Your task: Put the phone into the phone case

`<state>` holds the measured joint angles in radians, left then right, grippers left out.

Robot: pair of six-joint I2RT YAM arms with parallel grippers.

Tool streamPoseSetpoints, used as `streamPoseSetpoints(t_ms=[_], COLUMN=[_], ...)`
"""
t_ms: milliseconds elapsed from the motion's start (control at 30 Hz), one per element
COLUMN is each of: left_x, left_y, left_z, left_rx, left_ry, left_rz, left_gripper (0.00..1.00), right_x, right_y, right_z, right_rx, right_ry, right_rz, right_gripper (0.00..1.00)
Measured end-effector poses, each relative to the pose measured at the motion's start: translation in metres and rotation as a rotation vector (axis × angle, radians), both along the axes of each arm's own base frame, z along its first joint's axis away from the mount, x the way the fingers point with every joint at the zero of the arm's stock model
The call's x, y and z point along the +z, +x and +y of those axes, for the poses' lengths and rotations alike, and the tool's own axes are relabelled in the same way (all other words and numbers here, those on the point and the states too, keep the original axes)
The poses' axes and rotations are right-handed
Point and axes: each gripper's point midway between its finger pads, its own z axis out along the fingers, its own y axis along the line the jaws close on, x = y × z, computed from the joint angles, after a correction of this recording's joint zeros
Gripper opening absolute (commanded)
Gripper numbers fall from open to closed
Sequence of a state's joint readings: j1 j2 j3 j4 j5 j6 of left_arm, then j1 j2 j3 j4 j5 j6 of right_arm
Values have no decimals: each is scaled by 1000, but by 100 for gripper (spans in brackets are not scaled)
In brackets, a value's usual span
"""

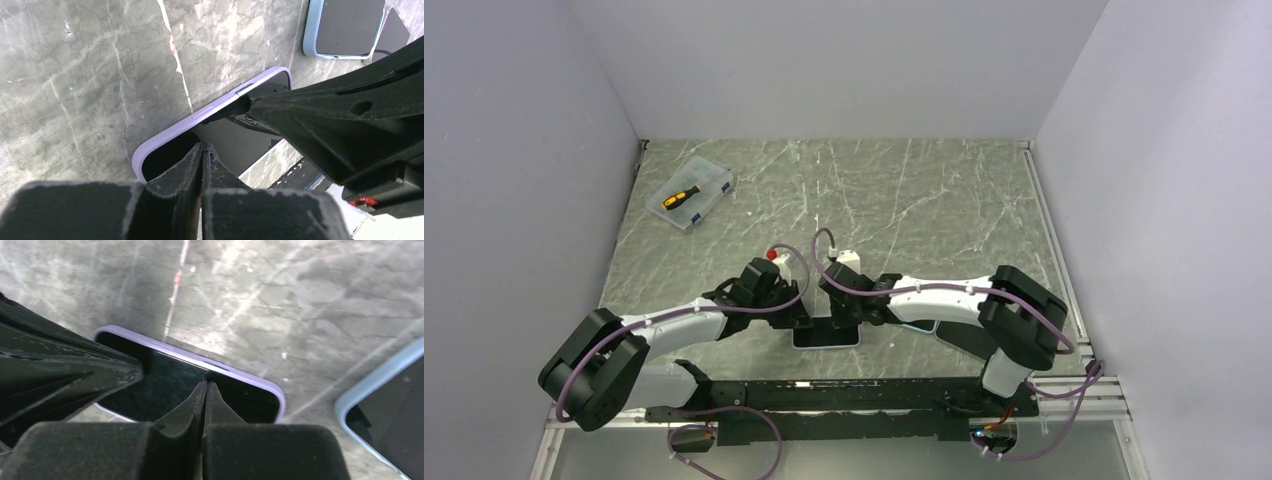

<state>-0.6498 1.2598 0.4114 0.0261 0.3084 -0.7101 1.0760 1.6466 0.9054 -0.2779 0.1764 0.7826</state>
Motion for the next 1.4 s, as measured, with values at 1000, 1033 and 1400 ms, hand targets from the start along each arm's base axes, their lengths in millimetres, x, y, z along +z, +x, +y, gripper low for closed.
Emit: streamPoseSetpoints(t_ms=[1000,1033,1400], left_x=[77,88,168], left_y=[3,6,17], left_z=[39,40,68], left_rx=[113,120,177], left_ry=[61,58,91], left_rz=[-177,-202,-426], left_gripper=[46,51,99], right_x=[46,57,156], right_y=[-16,-14,10], right_z=[-10,-13,-63], right_rx=[57,51,-30], right_ry=[45,59,141], right_rz=[-48,-78,-394], right_gripper=[49,53,89])
